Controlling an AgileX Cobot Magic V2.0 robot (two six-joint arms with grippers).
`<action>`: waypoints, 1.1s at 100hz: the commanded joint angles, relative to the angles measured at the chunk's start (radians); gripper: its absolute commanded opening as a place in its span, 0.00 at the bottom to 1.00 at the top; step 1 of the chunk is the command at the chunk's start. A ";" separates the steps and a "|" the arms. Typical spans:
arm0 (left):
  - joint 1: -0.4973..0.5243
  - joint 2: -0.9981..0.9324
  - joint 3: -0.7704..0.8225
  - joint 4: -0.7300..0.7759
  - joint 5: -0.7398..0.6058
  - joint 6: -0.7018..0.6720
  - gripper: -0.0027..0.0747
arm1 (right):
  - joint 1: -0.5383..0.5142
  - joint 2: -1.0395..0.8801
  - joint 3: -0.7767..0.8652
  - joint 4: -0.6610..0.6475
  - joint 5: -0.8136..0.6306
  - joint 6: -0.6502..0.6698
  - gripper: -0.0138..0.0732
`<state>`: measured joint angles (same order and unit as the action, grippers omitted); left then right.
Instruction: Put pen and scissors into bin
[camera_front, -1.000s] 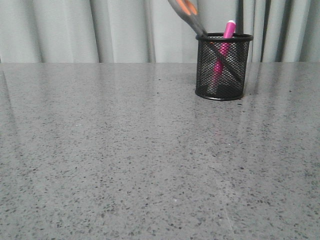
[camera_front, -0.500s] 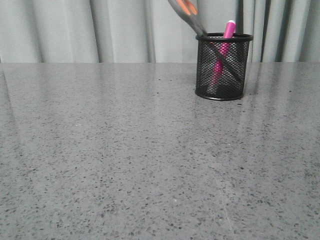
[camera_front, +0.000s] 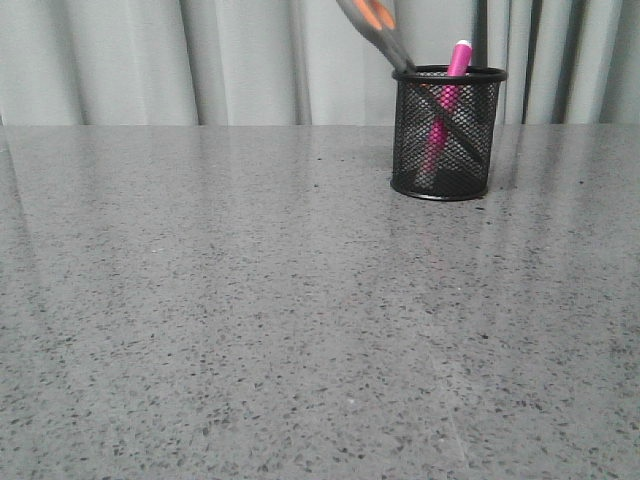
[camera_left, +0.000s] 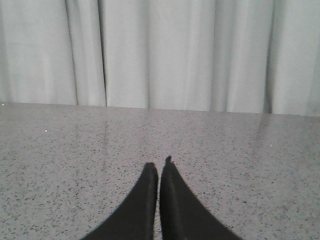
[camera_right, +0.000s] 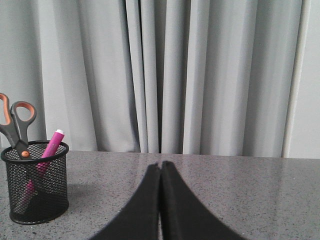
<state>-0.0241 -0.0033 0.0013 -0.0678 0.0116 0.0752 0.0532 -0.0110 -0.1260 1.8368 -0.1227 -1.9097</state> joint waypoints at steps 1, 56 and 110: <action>-0.001 -0.034 0.044 -0.009 -0.079 -0.010 0.01 | -0.004 -0.009 -0.023 0.034 0.013 0.023 0.07; -0.001 -0.034 0.044 -0.009 -0.079 -0.010 0.01 | -0.004 -0.009 -0.023 0.034 0.036 0.038 0.07; -0.001 -0.034 0.044 -0.009 -0.079 -0.010 0.01 | -0.004 -0.009 -0.021 -1.438 0.220 1.500 0.07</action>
<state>-0.0241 -0.0033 0.0013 -0.0678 0.0116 0.0732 0.0532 -0.0110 -0.1260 0.7425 0.0263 -0.7871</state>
